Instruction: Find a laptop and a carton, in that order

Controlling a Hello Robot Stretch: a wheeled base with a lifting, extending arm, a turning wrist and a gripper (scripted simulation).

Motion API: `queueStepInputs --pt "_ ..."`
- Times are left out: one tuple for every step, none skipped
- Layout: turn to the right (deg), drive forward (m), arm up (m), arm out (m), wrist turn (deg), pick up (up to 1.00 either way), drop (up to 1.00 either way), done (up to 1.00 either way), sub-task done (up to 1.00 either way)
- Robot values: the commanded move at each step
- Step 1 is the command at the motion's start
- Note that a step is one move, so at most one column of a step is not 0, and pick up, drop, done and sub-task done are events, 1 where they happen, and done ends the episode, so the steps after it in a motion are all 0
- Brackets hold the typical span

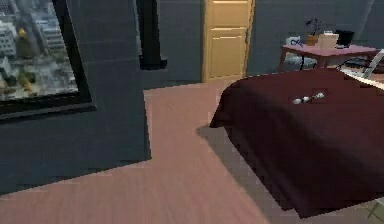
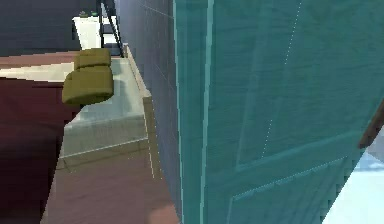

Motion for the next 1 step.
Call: queueStepInputs --pt "6.0 0.00 0.00 0.00 0.0 0.00 0.00 0.00 0.00"
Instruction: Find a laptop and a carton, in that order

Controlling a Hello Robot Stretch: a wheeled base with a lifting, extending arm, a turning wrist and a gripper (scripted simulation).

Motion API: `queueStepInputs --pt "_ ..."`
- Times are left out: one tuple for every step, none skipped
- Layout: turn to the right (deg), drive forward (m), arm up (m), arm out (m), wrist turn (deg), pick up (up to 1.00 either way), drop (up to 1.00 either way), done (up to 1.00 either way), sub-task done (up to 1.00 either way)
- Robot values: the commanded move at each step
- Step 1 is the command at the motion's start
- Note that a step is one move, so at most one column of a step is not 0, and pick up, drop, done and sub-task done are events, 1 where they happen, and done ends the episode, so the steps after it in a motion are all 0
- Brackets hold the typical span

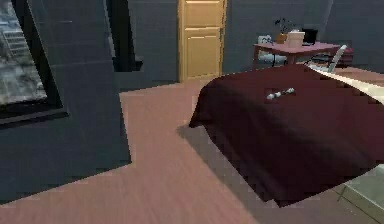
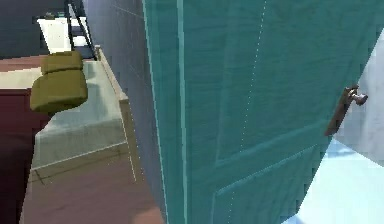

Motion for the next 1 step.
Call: queueStepInputs --pt "0.0 1.00 0.00 0.00 0.0 0.00 0.00 0.00 0.00"
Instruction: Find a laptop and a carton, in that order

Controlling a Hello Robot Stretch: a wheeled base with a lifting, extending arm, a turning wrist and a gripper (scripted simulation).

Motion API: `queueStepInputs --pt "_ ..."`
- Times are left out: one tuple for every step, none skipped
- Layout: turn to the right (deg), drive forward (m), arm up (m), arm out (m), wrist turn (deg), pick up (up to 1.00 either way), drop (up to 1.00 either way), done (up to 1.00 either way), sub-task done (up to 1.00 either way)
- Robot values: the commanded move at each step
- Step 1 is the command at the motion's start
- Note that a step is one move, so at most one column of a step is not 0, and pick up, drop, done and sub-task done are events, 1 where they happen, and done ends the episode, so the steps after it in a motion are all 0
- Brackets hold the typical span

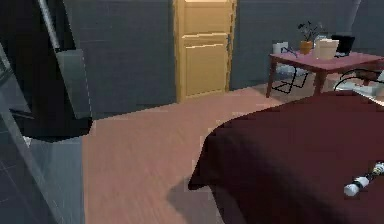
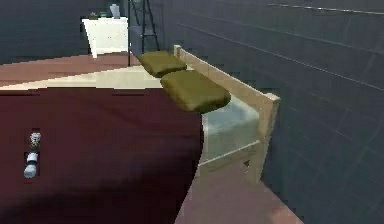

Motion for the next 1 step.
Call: queueStepInputs --pt "0.0 0.50 0.00 0.00 0.0 0.00 0.00 0.00 0.00"
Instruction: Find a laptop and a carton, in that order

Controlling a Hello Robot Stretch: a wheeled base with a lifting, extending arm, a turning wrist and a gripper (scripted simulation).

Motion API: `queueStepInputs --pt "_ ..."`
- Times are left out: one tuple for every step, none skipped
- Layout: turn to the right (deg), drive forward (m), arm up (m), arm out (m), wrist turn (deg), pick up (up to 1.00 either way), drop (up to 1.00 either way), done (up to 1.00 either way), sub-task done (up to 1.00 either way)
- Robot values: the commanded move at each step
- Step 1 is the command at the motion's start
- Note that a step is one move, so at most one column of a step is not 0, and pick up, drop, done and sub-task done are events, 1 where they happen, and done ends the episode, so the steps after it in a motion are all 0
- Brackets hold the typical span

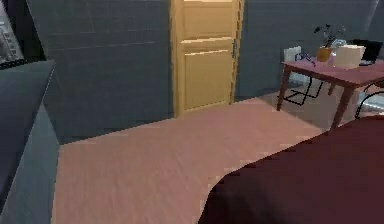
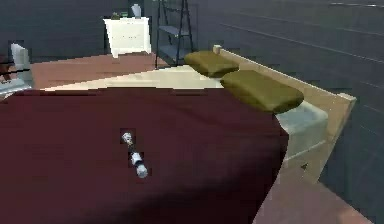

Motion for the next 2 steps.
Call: queueStepInputs --pt "-21.0 0.00 0.00 0.00 0.0 0.00 0.00 0.00 0.00" --pt "0.0 0.45 0.00 0.00 0.0 0.00 0.00 0.00 0.00"
